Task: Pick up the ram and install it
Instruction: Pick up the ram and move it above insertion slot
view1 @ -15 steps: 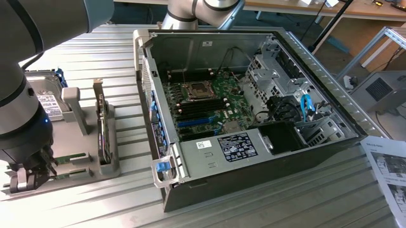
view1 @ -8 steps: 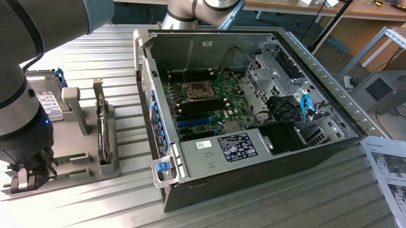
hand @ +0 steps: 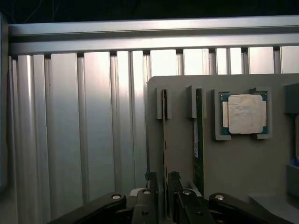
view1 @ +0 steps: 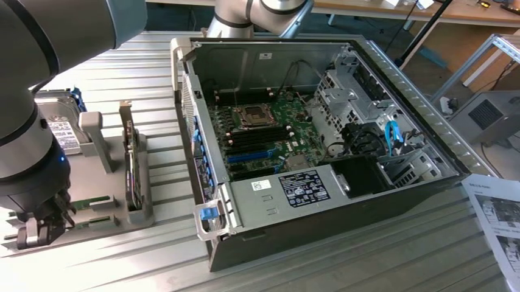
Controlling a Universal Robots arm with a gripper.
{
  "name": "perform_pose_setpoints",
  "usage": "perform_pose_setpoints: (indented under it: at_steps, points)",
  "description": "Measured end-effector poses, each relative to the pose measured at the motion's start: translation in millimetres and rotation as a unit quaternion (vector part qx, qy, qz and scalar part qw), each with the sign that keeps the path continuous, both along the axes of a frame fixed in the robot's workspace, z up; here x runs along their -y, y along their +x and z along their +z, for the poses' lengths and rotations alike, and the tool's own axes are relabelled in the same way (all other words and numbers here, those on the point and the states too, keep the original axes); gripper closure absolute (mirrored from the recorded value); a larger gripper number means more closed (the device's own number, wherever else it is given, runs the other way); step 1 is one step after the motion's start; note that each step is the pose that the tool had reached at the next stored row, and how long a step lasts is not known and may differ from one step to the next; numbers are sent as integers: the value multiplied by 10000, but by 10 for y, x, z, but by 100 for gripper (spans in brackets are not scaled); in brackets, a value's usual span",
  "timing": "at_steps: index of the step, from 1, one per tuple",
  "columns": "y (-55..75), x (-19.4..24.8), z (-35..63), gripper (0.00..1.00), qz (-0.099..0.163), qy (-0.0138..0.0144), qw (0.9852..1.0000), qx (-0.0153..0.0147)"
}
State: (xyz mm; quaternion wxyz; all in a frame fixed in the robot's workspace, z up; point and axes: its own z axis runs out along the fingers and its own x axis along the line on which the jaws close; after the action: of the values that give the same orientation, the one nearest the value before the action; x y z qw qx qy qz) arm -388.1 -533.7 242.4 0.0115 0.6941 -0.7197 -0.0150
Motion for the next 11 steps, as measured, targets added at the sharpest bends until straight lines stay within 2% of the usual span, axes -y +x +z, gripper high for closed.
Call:
perform_pose_setpoints:
  at_steps: [11]
  points:
    - [14,1,-149,76,0,10,10000,0]
